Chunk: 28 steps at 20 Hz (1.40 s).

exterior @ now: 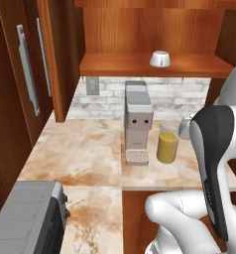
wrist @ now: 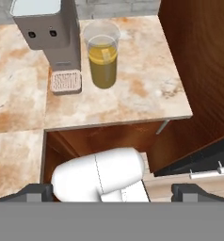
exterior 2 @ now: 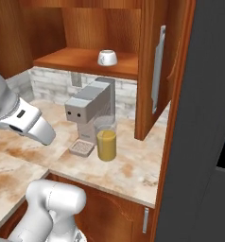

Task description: There is a tray on the dining counter. Grab the cup, mug, and pitcher and place them on the tray. The pitcher may be placed next to the tray if it cannot fit the tray.

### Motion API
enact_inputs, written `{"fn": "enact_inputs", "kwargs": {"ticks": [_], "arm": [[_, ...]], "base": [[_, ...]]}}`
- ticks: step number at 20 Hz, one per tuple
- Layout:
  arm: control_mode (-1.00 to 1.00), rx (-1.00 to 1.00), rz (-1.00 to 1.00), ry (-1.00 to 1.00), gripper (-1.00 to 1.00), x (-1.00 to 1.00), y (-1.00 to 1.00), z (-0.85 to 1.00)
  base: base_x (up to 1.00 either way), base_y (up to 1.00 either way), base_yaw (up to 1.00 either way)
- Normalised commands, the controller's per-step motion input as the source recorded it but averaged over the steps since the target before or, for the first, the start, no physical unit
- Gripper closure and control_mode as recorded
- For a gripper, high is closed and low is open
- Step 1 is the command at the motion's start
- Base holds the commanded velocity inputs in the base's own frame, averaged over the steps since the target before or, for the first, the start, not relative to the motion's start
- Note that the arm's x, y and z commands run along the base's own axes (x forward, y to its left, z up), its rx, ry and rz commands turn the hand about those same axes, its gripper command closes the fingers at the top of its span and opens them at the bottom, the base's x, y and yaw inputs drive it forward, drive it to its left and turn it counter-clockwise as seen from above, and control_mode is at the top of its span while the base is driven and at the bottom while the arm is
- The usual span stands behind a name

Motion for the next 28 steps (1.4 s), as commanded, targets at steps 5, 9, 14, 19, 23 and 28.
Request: {"fn": "enact_inputs", "kwargs": {"ticks": [5, 9, 14, 19, 23, 28], "arm": [[1.00, 0.00, 0.00, 0.00, -1.00, 0.00, 0.00, 0.00], [1.00, 0.00, 0.00, 0.00, -1.00, 0.00, 0.00, 0.00], [1.00, 0.00, 0.00, 0.00, -1.00, 0.00, 0.00, 0.00], [1.00, 0.00, 0.00, 0.00, -1.00, 0.00, 0.00, 0.00], [1.00, 0.00, 0.00, 0.00, -1.00, 0.00, 0.00, 0.00], [1.00, 0.00, 0.00, 0.00, -1.00, 0.00, 0.00, 0.00]], "base": [[0.86, 0.00, 0.04], [0.72, -0.18, 0.00], [0.18, -0.21, -0.02], [0.25, -0.19, -0.02], [0.51, -0.21, -0.06], [0.56, -0.22, -0.10]]}}
